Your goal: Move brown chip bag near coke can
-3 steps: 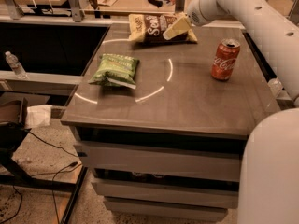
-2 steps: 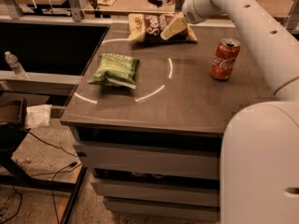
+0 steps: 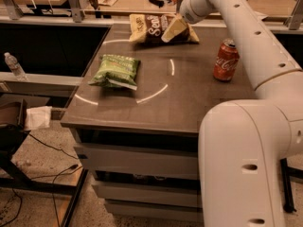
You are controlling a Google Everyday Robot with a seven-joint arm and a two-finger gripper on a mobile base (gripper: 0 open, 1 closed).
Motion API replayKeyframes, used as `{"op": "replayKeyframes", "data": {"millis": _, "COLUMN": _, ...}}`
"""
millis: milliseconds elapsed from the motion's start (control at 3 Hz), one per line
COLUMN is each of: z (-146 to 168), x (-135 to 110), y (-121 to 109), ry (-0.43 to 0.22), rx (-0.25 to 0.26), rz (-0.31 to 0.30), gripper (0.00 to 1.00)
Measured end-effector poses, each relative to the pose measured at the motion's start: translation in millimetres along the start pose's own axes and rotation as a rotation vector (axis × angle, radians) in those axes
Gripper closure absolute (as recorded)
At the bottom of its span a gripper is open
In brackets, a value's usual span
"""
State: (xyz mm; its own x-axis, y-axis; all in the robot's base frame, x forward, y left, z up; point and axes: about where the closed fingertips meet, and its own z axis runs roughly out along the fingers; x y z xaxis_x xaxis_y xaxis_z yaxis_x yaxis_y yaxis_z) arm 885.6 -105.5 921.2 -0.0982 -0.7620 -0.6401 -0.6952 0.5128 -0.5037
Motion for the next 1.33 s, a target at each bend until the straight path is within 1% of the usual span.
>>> {"op": "replayKeyframes", "data": {"millis": 333, "z": 18, "x": -1, "y": 5, "ry": 0.012, "rx": -0.022, "rz": -0.004, "gripper": 0.00}}
{"op": "replayKeyframes", "data": {"millis": 667, "z": 32, "x": 0, "y": 9, "ry": 0.021, "rx": -0.035, "rz": -0.006, "gripper": 0.19}}
{"op": "replayKeyframes", "data": {"millis": 1000, "z": 37, "x": 3, "y": 10, "ry": 0.021, "rx": -0.043, "rz": 0.003, "gripper": 0.42}}
{"op": "replayKeyframes", "data": {"millis": 1333, "z": 38, "x": 3, "y": 10, "ry": 0.019, "rx": -0.046, "rz": 0.000, "gripper": 0.64}}
